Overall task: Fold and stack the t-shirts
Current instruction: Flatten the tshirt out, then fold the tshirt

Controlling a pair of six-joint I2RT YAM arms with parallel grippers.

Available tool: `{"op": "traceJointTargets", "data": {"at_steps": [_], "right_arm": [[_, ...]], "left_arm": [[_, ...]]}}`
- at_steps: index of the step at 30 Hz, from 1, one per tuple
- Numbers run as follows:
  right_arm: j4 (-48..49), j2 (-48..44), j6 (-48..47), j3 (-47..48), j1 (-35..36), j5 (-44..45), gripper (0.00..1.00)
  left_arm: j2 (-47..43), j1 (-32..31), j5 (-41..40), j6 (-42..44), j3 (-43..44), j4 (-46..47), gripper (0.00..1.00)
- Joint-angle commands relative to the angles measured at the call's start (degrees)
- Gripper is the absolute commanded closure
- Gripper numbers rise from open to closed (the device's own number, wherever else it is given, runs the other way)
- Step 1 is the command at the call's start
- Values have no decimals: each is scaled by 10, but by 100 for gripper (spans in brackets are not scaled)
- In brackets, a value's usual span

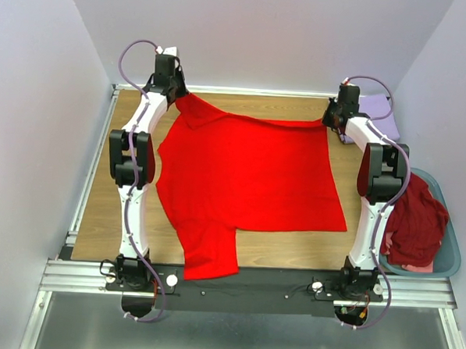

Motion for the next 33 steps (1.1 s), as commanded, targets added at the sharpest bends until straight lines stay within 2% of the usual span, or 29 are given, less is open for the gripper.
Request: {"op": "traceJointTargets", "data": {"at_steps": [1,5,10,17,25,30,33], "right_arm": [[5,5,16,23,-5,-13,99],[6,-2,20,29,-6,-13,99],[6,4,20,41,-9,-1,99],[5,-1,29,19,-10,24,99],[5,-18,27,-4,-10,9,99],[3,-50,21,-31,-10,-1,98],[3,-72,13,-56,-10,9,98]], "left_arm": [[-3,12,26,-8,16,9,100],[-17,12,35,-6,13,22,100],[3,12,37,-10,59,23,100],[10,12,96,-37,45,20,100],[-51,12,76,-73,-25,-28,100],[-100,12,112,-77,-91,-61,100],[-168,12,115,-79,-146,-63,100]]}}
